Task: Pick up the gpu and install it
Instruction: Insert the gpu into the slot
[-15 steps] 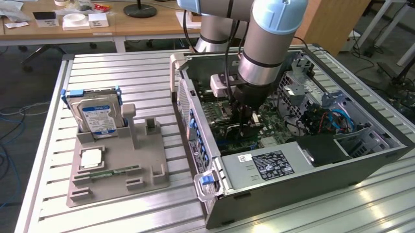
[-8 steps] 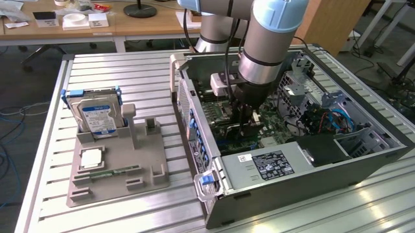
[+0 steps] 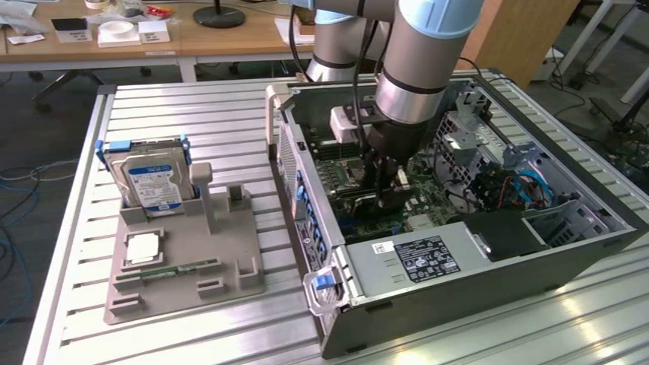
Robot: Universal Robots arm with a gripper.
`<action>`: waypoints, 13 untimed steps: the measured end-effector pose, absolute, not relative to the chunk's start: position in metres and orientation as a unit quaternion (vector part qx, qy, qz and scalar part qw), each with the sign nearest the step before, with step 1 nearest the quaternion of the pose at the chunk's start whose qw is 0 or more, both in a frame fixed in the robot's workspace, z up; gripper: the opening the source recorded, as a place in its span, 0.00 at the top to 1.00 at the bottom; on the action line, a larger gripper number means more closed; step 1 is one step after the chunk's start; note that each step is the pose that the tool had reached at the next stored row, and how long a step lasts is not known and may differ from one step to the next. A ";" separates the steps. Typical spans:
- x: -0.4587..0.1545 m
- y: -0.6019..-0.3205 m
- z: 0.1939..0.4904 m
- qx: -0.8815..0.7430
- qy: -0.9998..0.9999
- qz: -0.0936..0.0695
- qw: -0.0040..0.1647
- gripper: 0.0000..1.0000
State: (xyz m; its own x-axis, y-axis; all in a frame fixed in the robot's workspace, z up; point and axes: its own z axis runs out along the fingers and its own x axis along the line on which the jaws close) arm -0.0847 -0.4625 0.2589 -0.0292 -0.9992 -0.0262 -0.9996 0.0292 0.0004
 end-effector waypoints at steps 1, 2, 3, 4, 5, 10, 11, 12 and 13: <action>-0.085 -0.463 0.261 -0.697 0.717 0.009 0.009 0.42; -0.085 -0.463 0.262 -0.697 0.717 0.009 0.009 0.42; -0.085 -0.463 0.264 -0.697 0.717 0.009 0.009 0.42; -0.085 -0.463 0.266 -0.697 0.717 0.009 0.009 0.42; -0.085 -0.463 0.268 -0.697 0.717 0.009 0.009 0.42; -0.085 -0.463 0.278 -0.697 0.717 0.009 0.009 0.42; -0.085 -0.463 0.279 -0.697 0.717 0.009 0.009 0.42; -0.085 -0.463 0.281 -0.697 0.717 0.009 0.009 0.42; -0.085 -0.463 0.283 -0.697 0.717 0.009 0.009 0.42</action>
